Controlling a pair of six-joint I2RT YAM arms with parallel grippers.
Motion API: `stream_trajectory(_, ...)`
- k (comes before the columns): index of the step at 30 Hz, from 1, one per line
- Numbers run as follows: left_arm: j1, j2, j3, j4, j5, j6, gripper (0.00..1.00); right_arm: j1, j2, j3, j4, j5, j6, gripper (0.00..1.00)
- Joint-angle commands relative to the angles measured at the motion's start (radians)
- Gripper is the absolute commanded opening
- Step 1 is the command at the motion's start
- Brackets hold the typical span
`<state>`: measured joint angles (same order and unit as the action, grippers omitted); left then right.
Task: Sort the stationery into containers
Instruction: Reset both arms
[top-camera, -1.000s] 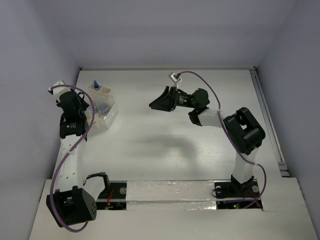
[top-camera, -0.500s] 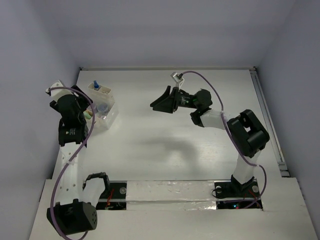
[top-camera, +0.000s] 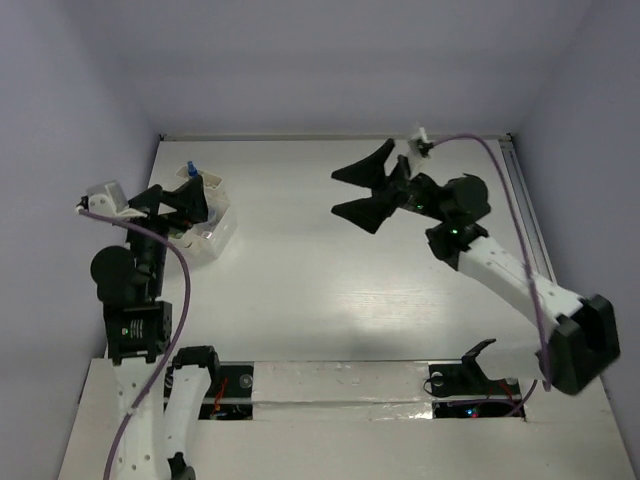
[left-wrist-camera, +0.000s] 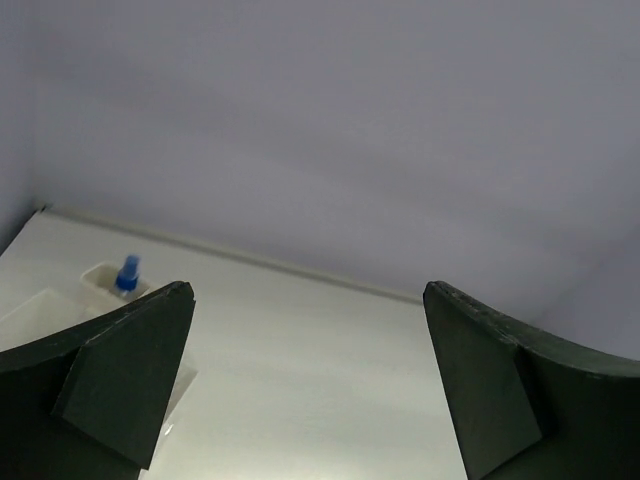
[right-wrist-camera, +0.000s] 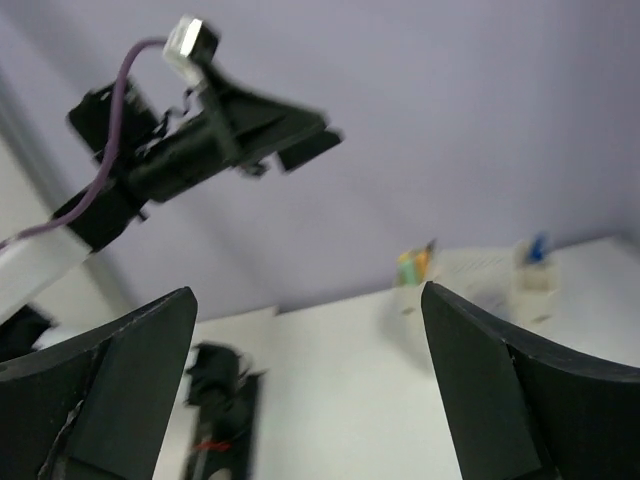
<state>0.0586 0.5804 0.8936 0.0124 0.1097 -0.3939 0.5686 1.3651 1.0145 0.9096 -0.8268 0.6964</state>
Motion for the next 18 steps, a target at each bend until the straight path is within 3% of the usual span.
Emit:
stream_trajectory(1, -0.002, -0.083, 0.036, 0.104, 0.128, -0.04, 0.99, -0.004, -0.184, 0.029, -0.306, 0.254, -0.317, 1.0)
stream_trajectory(4, -0.054, -0.117, 0.045, 0.109, 0.137, -0.048, 0.99, -0.004, -0.294, -0.007, -0.385, 0.453, -0.351, 1.0)
stream_trajectory(11, -0.172, -0.191, 0.001, 0.127, 0.11, -0.013, 0.99, -0.004, -0.327, -0.007, -0.517, 0.638, -0.35, 1.0)
stream_trajectory(18, -0.233, -0.214, -0.048, 0.12, 0.047, 0.018, 0.99, -0.004, -0.305, -0.004, -0.543, 0.687, -0.324, 1.0)
